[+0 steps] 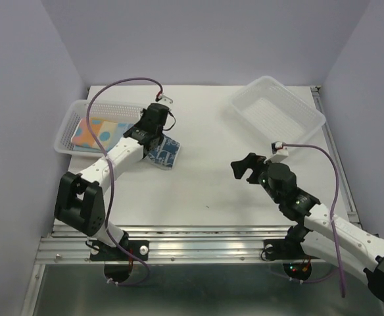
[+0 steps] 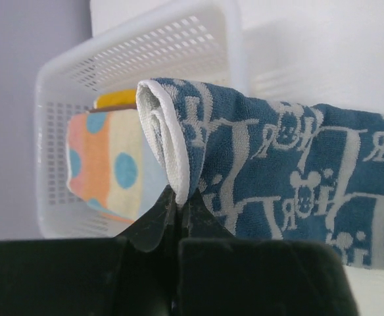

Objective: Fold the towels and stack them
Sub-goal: Neatly place the folded towel into the bin

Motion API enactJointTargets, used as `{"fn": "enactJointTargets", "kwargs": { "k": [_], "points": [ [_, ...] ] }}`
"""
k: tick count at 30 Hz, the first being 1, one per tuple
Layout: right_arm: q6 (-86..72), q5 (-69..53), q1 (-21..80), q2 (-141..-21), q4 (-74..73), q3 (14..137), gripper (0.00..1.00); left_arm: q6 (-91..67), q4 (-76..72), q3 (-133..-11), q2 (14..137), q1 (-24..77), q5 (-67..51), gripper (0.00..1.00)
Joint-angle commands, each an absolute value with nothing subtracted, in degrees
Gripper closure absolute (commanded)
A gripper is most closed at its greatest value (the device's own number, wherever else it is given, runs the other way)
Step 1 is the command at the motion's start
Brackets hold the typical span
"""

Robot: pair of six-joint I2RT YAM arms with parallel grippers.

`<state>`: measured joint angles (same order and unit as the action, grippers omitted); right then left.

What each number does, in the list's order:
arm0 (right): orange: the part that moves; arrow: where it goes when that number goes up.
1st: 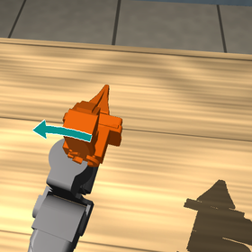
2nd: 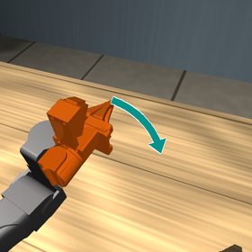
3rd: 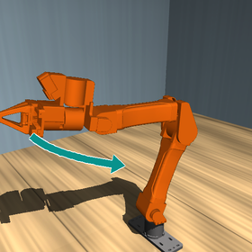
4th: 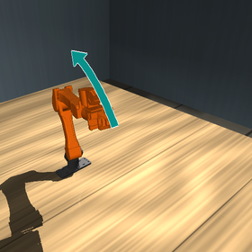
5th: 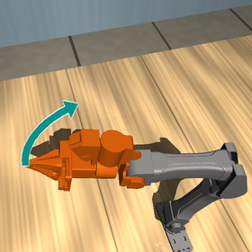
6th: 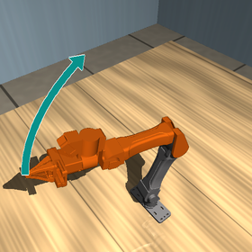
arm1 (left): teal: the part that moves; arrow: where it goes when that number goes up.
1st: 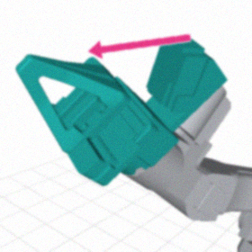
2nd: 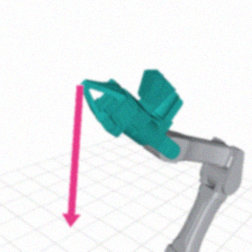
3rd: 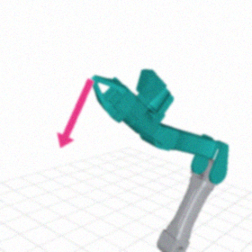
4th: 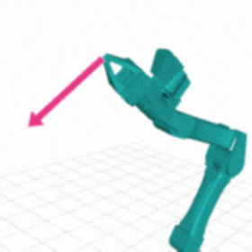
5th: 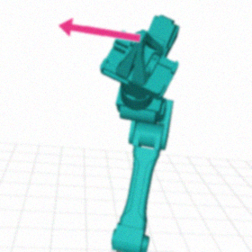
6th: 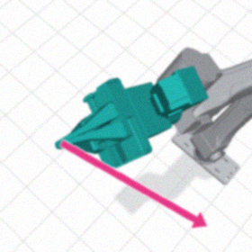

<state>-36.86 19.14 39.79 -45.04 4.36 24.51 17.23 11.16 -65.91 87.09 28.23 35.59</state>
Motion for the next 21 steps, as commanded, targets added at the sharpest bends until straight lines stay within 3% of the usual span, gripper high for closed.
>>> {"fn": "enactJointTargets", "kwargs": {
  "k": [1, 11, 21],
  "points": [
    [-36.3, 21.01, 39.82, -43.51, 6.15, 22.15, 0.0, 32.66, 11.52, -70.13, 80.09, 24.27, 31.56, 1.0],
    [-33.57, 26.1, 39.81, -42.19, 5.1, 22.06, 0.0, 42.62, 6.95, -67.32, 74.09, 10.82, 20.58, 1.0],
    [-32.52, 28.21, 39.81, -43.5, 4.57, 22.59, 0.0, 45.7, 6.15, -71.37, 80.94, 3.43, 16.18, 1.0]
  ]
}}
